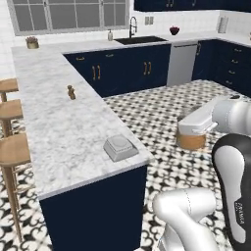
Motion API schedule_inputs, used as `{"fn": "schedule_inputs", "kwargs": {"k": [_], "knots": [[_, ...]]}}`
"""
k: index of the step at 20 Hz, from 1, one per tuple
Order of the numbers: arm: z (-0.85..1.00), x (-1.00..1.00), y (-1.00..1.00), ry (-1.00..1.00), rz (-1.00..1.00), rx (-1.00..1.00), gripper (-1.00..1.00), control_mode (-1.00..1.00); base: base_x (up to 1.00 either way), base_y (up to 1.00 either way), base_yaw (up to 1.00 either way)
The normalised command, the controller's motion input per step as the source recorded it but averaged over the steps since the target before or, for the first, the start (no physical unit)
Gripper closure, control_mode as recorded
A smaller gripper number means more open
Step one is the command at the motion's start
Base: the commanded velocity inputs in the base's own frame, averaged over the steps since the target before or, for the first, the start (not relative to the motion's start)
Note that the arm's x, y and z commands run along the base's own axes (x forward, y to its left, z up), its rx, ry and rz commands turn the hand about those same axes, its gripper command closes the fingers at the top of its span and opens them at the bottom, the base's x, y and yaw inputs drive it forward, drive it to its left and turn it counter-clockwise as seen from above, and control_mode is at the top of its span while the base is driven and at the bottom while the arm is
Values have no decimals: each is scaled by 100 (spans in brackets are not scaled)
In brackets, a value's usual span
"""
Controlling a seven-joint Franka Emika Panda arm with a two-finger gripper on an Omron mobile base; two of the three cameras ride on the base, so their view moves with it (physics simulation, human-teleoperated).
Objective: Pick the honey bottle and place it on the digital scale for weighing, and close the cabinet.
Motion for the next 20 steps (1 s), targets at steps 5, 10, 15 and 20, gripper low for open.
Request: {"fn": "schedule_inputs", "kwargs": {"k": [5,10,15,20], "knots": [[0,0,0,0,0,0,100,100,42,28,23],[0,0,0,0,0,0,100,100,23,56,19],[0,0,0,0,0,0,100,100,53,19,26],[0,0,0,0,0,0,100,100,39,0,26]]}}
